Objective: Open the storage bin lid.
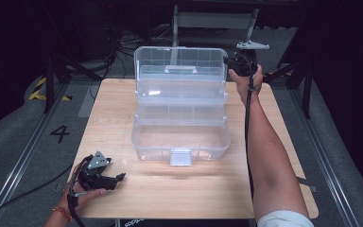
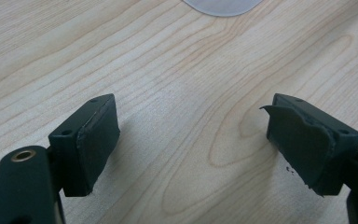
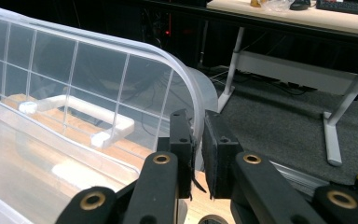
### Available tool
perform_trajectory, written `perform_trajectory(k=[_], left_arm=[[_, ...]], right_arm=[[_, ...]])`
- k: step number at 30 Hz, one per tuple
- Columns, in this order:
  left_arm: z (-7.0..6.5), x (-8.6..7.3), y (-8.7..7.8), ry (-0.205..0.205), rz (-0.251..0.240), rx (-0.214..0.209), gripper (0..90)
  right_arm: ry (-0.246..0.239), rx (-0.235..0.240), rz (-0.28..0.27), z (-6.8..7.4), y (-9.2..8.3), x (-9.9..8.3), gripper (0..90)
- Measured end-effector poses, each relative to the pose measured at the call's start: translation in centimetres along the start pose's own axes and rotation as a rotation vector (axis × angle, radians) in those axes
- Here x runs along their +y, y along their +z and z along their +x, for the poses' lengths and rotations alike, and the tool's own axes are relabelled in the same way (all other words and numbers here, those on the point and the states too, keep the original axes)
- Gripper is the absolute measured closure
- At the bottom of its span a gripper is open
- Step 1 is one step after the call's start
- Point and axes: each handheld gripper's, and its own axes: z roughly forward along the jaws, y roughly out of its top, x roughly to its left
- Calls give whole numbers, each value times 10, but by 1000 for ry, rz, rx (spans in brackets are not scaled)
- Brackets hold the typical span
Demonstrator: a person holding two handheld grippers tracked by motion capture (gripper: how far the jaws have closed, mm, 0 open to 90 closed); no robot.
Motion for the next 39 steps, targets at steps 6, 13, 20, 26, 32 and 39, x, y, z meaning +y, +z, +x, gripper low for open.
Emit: perform_trajectory(k=[6,13,20,26,32,39], left_arm=[[0,0,0,0,0,0,174],[0,0,0,0,3,-4,174],[0,0,0,3,2,-3,175],[0,0,0,-3,2,-7,174],[0,0,0,-1,2,-5,174],[0,0,0,-3,3,-8,174]], right_arm=[[2,-3,22,0,3,2,835],[17,5,48,-6,14,1,828],[18,0,66,-7,21,0,826],[30,-1,77,-9,26,-1,824],[29,-11,94,-9,30,-1,821],[30,-22,105,-9,32,-2,819]])
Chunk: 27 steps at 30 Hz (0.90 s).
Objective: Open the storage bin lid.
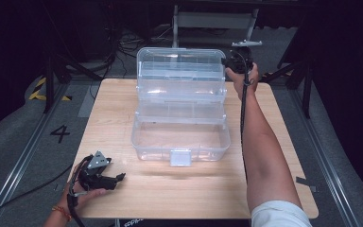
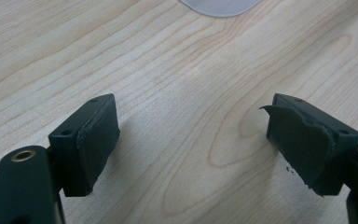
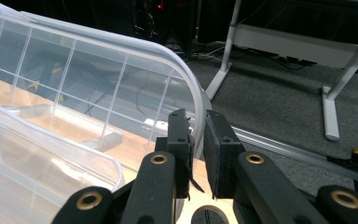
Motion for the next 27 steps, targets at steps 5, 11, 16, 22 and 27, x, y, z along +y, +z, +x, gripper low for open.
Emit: perform_trajectory(k=[5,11,16,22,27], left_arm=[[0,0,0,0,0,0,174],[0,0,0,0,-2,-1,174],[1,1,0,9,5,0,170],[0,1,1,-1,5,-4,168],[0,1,1,4,9,-4,168]], right_arm=[[1,-11,10,1,2,-1,813],[-1,-17,44,0,4,-3,822],[-16,-4,74,-1,6,-13,857],[-7,4,71,-4,2,-14,856],[-14,9,58,-4,-4,-13,849]])
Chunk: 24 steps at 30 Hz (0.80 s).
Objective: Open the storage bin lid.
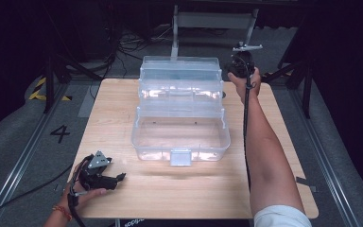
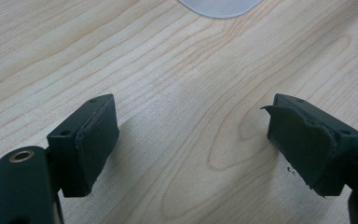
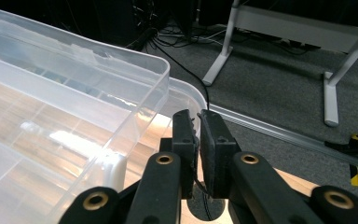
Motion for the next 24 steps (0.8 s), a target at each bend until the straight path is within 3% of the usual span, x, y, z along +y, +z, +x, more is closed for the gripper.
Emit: perform_trajectory(k=[15,24], left_arm=[[-1,0,0,-4,-1,4,169],[-2,-1,0,-9,-8,14,170]], right_arm=[[-98,23,-8,15,-25,-10,858],[-122,34,-24,17,-45,-19,857]])
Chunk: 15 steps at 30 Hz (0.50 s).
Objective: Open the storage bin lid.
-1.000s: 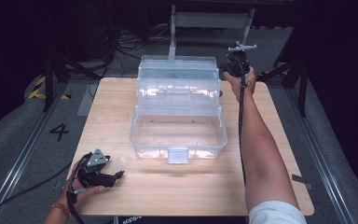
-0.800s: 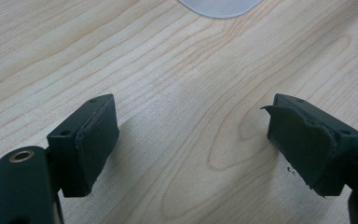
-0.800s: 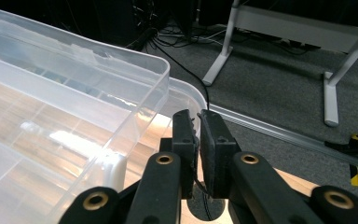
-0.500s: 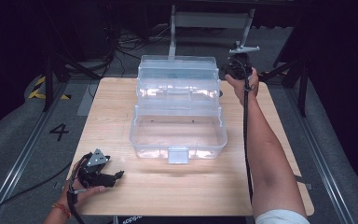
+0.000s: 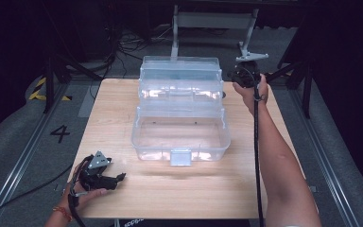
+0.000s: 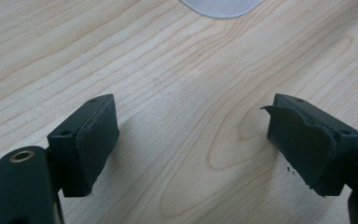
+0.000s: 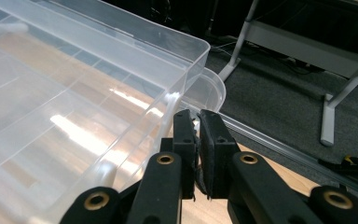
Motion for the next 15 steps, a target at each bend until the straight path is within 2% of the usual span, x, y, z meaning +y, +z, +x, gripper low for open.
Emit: perform_trajectory(k=[15], left_arm=[[0,0,0,-4,0,3,169]], right_arm=[[-30,7,-6,3,-33,-25,812]])
